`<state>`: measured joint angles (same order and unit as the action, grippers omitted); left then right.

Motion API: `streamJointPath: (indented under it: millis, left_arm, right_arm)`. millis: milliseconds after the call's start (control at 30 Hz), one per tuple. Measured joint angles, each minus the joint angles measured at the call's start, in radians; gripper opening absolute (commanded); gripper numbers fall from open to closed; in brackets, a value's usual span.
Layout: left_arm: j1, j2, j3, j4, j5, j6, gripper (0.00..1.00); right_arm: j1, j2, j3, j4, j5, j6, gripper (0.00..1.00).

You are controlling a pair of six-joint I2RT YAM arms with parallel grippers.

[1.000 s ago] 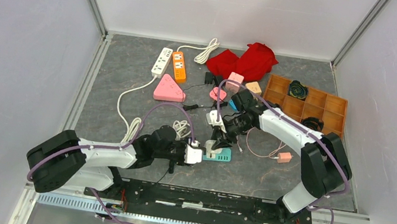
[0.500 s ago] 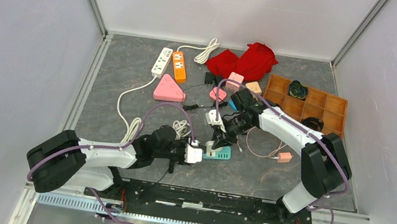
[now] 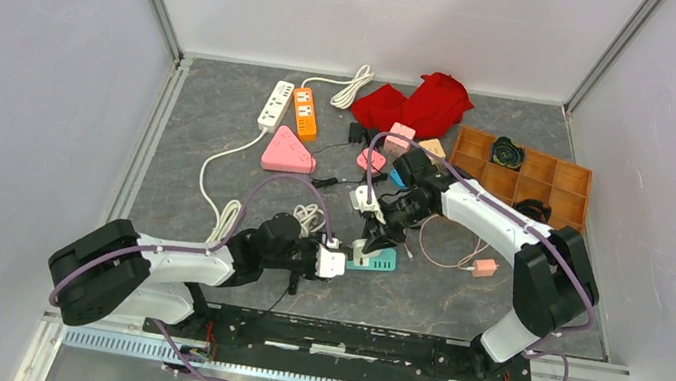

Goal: Pull the plug off the socket
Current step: Remove the plug from the socket.

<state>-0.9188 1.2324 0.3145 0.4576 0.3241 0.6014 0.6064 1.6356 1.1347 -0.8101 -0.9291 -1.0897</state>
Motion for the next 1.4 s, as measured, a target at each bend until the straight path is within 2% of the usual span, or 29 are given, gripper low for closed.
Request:
streamJointPath:
  millis: [367, 867, 1033, 1400]
  left_arm:
    - [0.002, 0.082, 0.015, 0.039, -0.002, 0.000, 0.02]
    - [0.002, 0.098, 0.015, 0.039, -0.002, 0.000, 0.02]
    - [0.002, 0.098, 0.015, 0.039, -0.002, 0.000, 0.02]
    - [0.002, 0.085, 0.015, 0.027, -0.002, -0.002, 0.02]
  right_arm:
    - [-0.032, -0.018, 0.034, -0.048, 0.004, -0.015, 0.00]
    - [-0.093, -0.085, 0.052, -0.033, -0.015, -0.003, 0.00]
    - [-0.138, -0.140, 0.003, 0.079, -0.016, 0.077, 0.00]
    - [-0.249, -0.281, -0.204, 0.445, 0.036, 0.320, 0.00]
